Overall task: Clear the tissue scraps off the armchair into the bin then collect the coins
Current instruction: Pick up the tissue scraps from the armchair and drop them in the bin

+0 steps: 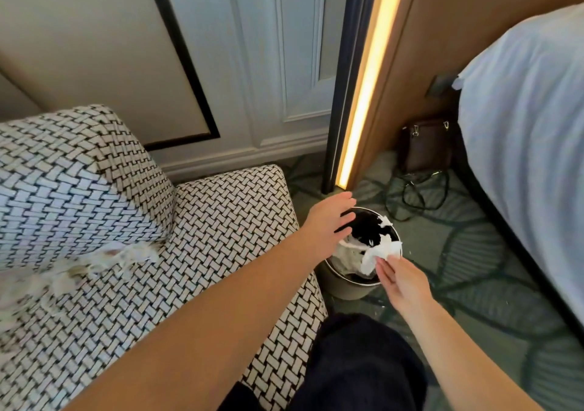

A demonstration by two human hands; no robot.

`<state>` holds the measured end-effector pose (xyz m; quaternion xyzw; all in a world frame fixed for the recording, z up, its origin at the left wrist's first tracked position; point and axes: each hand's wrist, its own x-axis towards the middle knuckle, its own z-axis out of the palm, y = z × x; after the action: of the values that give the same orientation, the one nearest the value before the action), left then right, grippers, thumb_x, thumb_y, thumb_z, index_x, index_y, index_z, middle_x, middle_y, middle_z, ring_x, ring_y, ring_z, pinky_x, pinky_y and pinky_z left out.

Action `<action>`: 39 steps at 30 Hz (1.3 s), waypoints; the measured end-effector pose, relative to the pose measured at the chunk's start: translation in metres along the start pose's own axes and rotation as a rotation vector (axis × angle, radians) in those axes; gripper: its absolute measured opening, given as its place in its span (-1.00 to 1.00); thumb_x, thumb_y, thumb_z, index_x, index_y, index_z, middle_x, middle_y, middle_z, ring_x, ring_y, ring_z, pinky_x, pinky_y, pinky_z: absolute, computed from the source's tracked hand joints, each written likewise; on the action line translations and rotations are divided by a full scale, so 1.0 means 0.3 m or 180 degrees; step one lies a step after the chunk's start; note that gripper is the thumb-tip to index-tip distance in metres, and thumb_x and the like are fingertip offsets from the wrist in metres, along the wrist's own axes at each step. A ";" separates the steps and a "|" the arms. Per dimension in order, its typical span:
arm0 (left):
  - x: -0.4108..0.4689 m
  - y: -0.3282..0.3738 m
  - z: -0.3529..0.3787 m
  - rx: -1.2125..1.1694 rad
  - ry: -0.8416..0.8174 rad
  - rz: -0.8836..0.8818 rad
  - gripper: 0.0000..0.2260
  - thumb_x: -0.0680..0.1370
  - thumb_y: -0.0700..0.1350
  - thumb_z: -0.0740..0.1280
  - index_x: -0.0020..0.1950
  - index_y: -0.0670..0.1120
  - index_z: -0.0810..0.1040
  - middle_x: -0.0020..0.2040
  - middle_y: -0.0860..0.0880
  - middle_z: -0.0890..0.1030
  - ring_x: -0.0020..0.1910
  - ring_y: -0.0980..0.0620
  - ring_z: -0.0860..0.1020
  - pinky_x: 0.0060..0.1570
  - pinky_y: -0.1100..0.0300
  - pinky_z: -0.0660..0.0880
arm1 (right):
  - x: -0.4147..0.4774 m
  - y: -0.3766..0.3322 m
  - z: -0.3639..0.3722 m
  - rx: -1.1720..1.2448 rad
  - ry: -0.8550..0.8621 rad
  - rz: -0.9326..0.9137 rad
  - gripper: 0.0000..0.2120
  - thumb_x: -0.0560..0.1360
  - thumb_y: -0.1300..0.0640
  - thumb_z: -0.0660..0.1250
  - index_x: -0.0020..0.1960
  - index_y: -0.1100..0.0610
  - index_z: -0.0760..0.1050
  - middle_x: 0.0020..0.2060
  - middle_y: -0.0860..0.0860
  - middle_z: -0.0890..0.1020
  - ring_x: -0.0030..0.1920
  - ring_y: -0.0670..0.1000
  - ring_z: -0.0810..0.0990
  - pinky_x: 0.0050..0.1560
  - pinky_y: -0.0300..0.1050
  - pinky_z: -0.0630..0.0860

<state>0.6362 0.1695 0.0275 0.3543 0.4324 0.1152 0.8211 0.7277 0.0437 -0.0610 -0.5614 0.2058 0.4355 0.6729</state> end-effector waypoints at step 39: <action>-0.936 -0.163 -0.990 0.1140 0.1987 0.1098 -0.86 0.56 -0.17 0.27 0.00 0.01 0.59 0.00 0.05 0.65 -0.02 0.05 0.60 0.12 0.09 0.49 | -0.798 0.463 0.560 -0.3708 -0.2742 -0.1488 -0.87 0.56 0.16 0.25 0.05 0.06 0.55 0.00 -0.05 0.64 -0.02 -0.11 0.62 0.06 -0.23 0.54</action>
<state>0.2269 0.1385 0.0592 0.5072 0.6085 0.2764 0.5441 0.4501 0.1145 0.0903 -0.6352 -0.4624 0.5006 0.3634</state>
